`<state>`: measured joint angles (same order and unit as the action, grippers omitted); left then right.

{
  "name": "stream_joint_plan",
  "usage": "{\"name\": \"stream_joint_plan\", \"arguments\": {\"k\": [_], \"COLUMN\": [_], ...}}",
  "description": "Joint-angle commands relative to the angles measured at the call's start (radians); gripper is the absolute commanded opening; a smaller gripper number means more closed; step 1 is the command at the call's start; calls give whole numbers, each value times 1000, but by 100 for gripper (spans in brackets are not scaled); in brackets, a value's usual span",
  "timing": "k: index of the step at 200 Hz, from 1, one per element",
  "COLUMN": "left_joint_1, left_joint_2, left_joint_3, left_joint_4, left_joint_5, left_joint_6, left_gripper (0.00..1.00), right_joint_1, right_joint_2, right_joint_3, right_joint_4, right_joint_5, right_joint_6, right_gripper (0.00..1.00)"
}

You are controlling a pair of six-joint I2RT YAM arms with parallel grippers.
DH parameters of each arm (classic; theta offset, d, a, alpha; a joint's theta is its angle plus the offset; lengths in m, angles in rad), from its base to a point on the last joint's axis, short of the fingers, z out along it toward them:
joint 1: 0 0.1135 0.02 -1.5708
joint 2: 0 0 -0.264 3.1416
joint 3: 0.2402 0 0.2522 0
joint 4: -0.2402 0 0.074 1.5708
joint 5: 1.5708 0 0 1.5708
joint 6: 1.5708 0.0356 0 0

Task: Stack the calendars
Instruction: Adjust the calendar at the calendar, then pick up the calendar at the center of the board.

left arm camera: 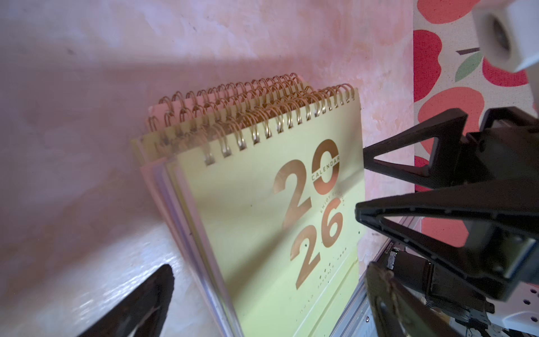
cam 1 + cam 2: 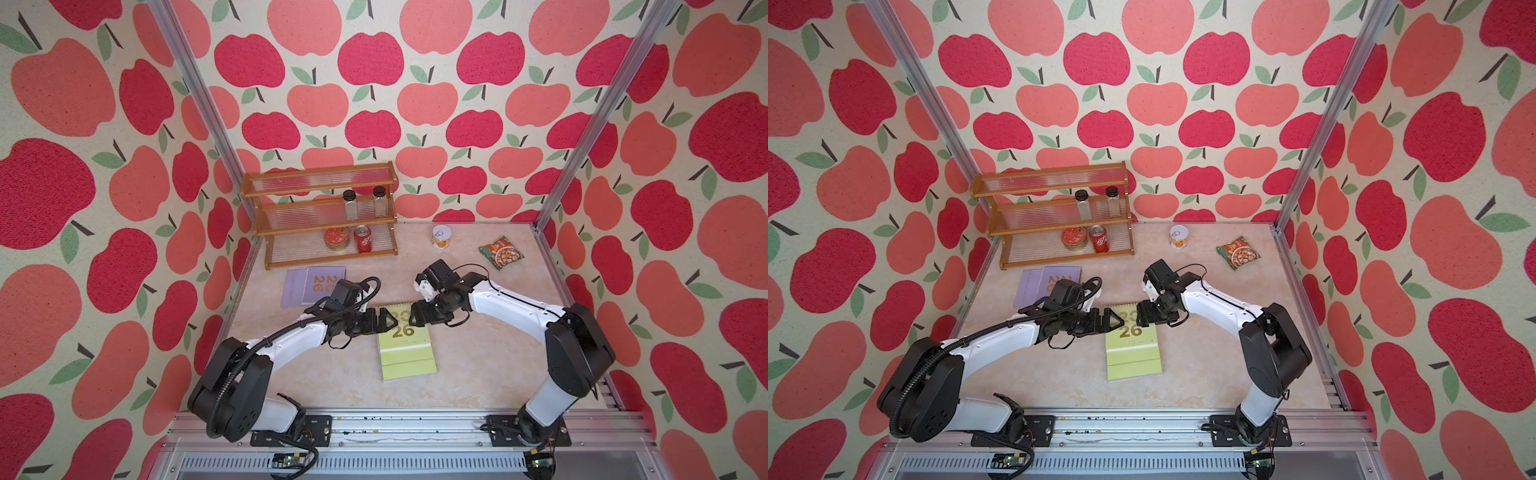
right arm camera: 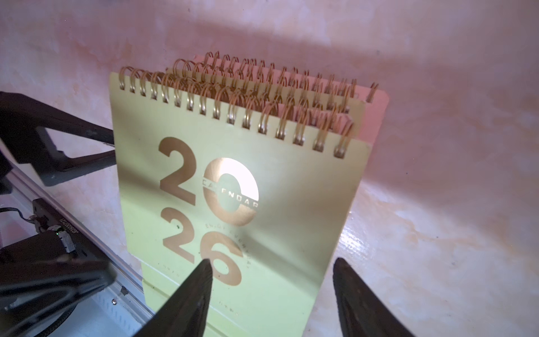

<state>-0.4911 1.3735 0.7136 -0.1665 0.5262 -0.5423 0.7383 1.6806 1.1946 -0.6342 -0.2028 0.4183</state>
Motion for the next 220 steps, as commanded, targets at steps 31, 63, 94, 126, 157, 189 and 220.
{"name": "stream_joint_plan", "arguments": {"k": [31, 63, 94, 126, 157, 189, 220], "left_joint_1": [246, 440, 579, 632, 684, 753, 791], "left_joint_2": [-157, -153, -100, 0, 84, 177, 280], "left_joint_3": [109, 149, 162, 212, 265, 320, 384], "left_joint_4": [-219, -279, -259, -266, -248, -228, -230], "left_joint_5": [-94, -120, -158, -255, -283, -276, -287], "left_joint_6": [129, 164, 136, 156, 160, 158, 158], "left_gripper": [100, 100, 100, 100, 100, 100, 100], "right_joint_1": [1, 51, 85, 104, 104, 113, 127], "right_joint_2": [-25, 110, 290, 480, 614, 726, 804], "right_joint_3": [177, 377, 612, 848, 994, 1102, 1174], "right_joint_4": [-49, -48, -51, -83, -74, -61, -53], "right_joint_5": [101, 116, 82, 54, 1, -71, -114], "right_joint_6": [-90, -126, -124, -109, -58, -13, 5], "right_gripper": [85, 87, 87, 87, 87, 86, 86]}}
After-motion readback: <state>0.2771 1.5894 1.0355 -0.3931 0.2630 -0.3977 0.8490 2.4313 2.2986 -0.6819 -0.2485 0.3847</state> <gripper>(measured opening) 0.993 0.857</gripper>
